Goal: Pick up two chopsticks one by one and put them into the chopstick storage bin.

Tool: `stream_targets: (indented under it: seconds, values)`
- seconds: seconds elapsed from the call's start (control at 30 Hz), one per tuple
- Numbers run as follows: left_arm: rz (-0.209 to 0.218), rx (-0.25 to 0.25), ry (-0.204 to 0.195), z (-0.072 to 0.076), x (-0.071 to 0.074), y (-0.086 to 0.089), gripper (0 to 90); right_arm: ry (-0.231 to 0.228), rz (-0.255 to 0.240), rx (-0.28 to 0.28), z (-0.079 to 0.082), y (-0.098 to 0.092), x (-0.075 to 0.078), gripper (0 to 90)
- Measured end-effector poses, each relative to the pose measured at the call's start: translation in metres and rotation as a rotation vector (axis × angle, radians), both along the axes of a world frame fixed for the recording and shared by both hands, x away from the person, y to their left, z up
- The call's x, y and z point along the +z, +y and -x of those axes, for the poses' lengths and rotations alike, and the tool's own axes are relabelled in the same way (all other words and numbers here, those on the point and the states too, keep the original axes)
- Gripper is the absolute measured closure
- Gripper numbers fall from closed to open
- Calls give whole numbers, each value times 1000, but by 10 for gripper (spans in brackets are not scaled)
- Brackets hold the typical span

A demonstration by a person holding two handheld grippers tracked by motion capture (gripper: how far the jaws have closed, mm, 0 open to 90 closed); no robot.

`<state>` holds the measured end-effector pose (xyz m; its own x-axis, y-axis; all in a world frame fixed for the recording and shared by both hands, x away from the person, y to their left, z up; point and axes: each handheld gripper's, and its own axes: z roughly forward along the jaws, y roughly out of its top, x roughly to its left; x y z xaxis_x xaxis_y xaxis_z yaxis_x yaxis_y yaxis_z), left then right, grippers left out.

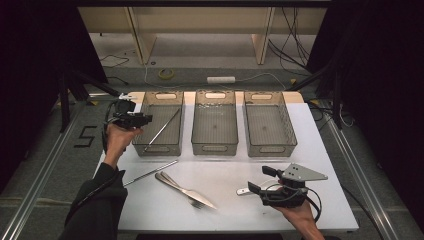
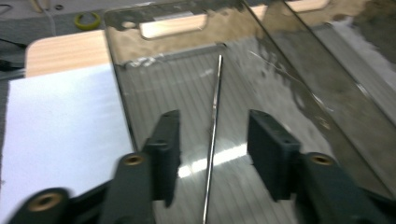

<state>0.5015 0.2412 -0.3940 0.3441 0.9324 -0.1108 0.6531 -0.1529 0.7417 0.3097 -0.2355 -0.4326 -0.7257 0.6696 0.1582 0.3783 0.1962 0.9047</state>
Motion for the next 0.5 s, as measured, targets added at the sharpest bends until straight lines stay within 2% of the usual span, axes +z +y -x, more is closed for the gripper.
stream_targets:
  seconds: [0.03,0.1,0.27,0.5]
  values:
    - [-3,-17,7,3,2,0,478,1,-1,-1,0,0,0,233]
    - [-28,-56,59,7,5,-1,410,-2,-1,2,0,0,0,233]
    - [-44,-118,77,20,16,-4,316,-11,-1,7,1,1,2,233]
    - [-59,-203,97,40,27,-6,264,-9,2,7,2,1,1,233]
